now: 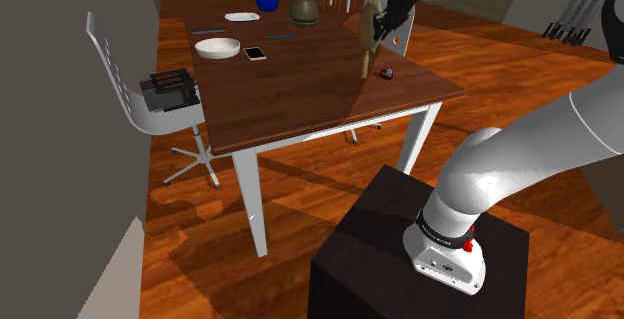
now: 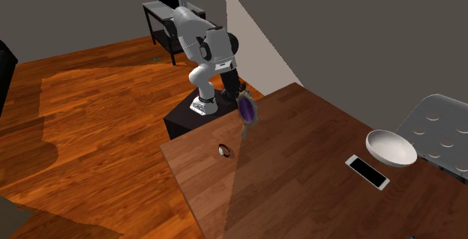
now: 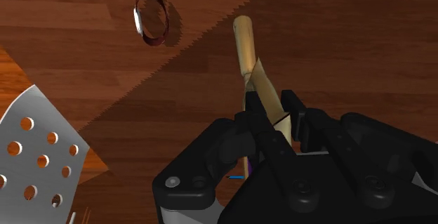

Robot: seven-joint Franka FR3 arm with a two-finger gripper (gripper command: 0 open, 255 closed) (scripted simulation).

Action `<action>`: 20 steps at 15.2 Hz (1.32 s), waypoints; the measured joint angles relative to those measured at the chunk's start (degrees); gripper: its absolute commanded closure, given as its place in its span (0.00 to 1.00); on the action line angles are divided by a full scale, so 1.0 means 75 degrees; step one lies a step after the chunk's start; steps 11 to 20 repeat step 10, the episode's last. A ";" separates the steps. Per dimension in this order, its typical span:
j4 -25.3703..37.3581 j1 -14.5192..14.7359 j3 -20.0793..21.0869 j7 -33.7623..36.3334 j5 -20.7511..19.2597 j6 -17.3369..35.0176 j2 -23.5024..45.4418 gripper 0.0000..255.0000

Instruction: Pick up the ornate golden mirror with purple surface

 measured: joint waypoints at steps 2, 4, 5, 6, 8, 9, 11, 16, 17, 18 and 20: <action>0.0228 0.0025 0.0034 -0.0003 0.0034 -0.0210 0.0018 1.00; 0.0421 0.0037 0.0058 -0.0016 0.0056 -0.0409 0.0013 1.00; 0.0557 0.0057 0.0051 -0.0039 0.0083 -0.0506 0.0050 1.00; 0.0628 0.0053 0.0080 -0.0031 0.0082 -0.0607 0.0020 1.00; 0.0836 0.0072 0.0093 -0.0052 0.0111 -0.0793 0.0041 1.00; 0.0937 0.0079 0.0113 -0.0048 0.0122 -0.0895 0.0041 1.00; 0.1008 0.0087 0.0136 -0.0034 0.0130 -0.0962 0.0048 1.00; 0.1008 0.0087 0.0136 -0.0034 0.0130 -0.0962 0.0048 1.00; 0.1008 0.0087 0.0136 -0.0034 0.0130 -0.0962 0.0048 1.00; 0.1008 0.0087 0.0136 -0.0034 0.0130 -0.0962 0.0048 1.00; 0.1008 0.0087 0.0136 -0.0034 0.0130 -0.0962 0.0048 1.00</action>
